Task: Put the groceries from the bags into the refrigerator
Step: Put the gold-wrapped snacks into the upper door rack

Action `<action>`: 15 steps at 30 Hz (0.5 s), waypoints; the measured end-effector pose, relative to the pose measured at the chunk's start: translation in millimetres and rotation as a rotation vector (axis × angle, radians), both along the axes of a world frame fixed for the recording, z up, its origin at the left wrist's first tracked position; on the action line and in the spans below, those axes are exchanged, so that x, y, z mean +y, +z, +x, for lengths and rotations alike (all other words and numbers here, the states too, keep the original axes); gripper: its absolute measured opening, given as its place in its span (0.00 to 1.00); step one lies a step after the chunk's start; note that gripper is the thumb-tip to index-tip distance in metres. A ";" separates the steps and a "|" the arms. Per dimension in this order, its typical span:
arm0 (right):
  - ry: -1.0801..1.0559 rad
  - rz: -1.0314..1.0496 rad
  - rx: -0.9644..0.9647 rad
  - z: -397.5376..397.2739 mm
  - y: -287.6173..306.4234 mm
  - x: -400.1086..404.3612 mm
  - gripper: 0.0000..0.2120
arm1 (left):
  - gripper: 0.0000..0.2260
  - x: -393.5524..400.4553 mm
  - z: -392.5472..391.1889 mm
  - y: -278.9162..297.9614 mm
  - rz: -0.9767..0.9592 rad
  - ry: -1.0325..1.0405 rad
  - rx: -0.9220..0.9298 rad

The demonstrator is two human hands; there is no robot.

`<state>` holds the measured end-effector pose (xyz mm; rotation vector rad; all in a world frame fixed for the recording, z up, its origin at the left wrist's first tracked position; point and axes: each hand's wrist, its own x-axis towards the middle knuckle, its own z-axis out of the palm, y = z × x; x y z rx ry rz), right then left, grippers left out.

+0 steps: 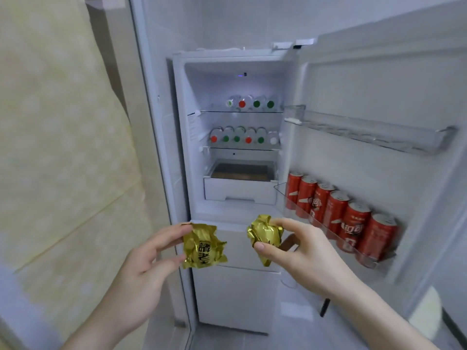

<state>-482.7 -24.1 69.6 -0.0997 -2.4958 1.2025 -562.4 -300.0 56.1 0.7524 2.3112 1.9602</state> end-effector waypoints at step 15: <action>-0.063 0.068 0.163 -46.4 53.0 92.8 0.15 | 0.24 109.3 -80.6 66.2 -0.053 -0.091 0.202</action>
